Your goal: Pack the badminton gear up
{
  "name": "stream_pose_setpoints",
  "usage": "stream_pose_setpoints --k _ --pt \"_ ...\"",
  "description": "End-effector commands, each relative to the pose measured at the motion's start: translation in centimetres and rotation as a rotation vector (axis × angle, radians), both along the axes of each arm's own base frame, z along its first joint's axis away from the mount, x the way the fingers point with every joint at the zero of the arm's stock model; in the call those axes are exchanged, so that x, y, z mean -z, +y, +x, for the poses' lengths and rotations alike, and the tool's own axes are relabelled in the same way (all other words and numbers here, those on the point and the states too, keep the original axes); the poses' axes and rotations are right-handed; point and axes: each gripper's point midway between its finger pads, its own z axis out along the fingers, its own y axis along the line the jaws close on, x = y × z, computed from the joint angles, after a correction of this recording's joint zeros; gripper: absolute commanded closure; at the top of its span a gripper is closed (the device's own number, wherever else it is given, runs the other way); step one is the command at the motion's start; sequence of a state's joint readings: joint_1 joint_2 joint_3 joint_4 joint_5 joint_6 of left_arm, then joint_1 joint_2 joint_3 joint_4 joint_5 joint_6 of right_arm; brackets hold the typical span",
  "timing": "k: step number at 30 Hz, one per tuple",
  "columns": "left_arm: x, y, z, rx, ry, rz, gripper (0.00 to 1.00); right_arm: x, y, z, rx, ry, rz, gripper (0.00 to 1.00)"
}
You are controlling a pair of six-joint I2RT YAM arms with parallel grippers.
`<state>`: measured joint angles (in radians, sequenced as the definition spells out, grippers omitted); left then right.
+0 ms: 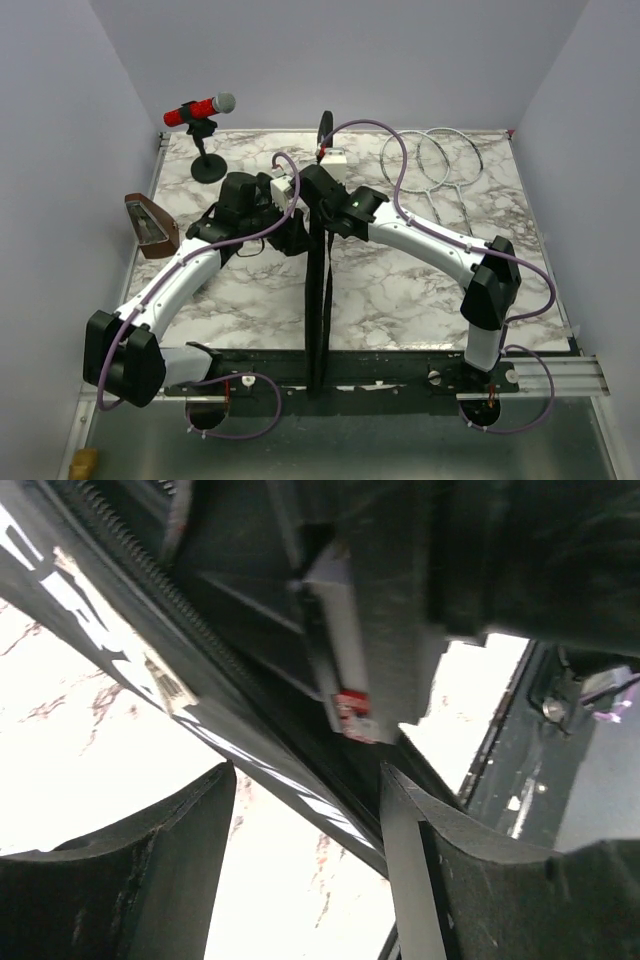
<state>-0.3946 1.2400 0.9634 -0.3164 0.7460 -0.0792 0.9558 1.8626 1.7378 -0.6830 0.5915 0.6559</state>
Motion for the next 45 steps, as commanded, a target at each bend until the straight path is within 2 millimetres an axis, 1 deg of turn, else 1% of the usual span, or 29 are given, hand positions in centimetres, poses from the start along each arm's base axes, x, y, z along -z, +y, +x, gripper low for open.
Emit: stream_pose_setpoints --k 1,4,7,8,10,13,17,20,24,27,29,30,32,33,36,37,40,43,45 --pt "2.0 1.2 1.7 -0.061 -0.042 0.1 0.35 -0.6 -0.1 0.0 0.029 -0.025 0.004 1.0" --pt "2.3 1.6 2.3 -0.094 -0.037 0.112 0.37 -0.5 -0.2 -0.3 0.022 -0.02 0.018 1.0" --pt "2.5 2.3 3.8 -0.173 -0.036 0.145 0.43 -0.6 0.2 -0.5 0.009 -0.016 0.05 1.0" --pt "2.4 2.6 4.2 -0.195 -0.046 0.153 0.45 -0.5 0.4 -0.7 -0.001 -0.008 0.057 1.0" --pt "1.6 2.8 4.9 -0.228 -0.074 0.153 0.46 -0.4 0.7 -0.9 -0.018 0.0 0.072 1.0" --pt "0.5 2.7 5.8 -0.244 -0.095 0.149 0.48 -0.3 1.1 -1.4 -0.048 0.001 0.113 1.0" --pt "0.3 2.3 6.8 -0.237 -0.09 0.155 0.48 -0.4 1.6 -2.1 -0.08 0.014 0.165 1.0" --pt "1.0 2.0 7.2 -0.226 -0.063 0.159 0.47 -0.2 1.6 -2.5 -0.086 0.024 0.184 1.0" --pt "2.4 1.8 6.9 -0.207 -0.023 0.173 0.46 -0.3 1.5 -2.7 -0.084 0.029 0.201 1.0" --pt "3.2 2.1 6.8 -0.215 -0.025 0.192 0.44 -0.5 1.5 -2.9 -0.089 0.023 0.213 1.0" --pt "3.4 2.3 6.8 -0.219 -0.029 0.207 0.45 -0.6 1.6 -3.0 -0.096 0.022 0.225 1.0" --pt "3.3 2.4 6.8 -0.219 -0.035 0.21 0.48 -0.7 1.5 -3.0 -0.094 0.021 0.227 1.0" --pt "3.0 2.5 6.9 -0.224 -0.044 0.21 0.61 -0.5 1.5 -3.1 -0.094 0.026 0.227 1.0" --pt "2.7 2.5 6.9 -0.224 -0.053 0.206 0.73 -0.4 1.6 -3.1 -0.096 0.028 0.229 1.0" --pt "1.8 2.3 6.9 -0.216 -0.068 0.196 0.98 0.0 1.6 -3.2 -0.094 0.035 0.23 1.0" --pt "1.5 2.3 6.8 -0.214 -0.064 0.195 1.0 0.2 1.5 -3.2 -0.093 0.038 0.228 1.0" --pt "0.7 2.5 6.5 -0.221 -0.063 0.19 1.0 0.7 1.0 -3.1 -0.072 0.037 0.214 1.0" --pt "-0.4 3.2 6.6 -0.265 -0.073 0.208 1.0 1.2 0.1 -2.6 -0.05 0.047 0.212 0.99" --pt "-0.8 3.7 6.8 -0.292 -0.069 0.232 1.0 1.7 -0.6 -2.2 -0.041 0.062 0.23 0.97"
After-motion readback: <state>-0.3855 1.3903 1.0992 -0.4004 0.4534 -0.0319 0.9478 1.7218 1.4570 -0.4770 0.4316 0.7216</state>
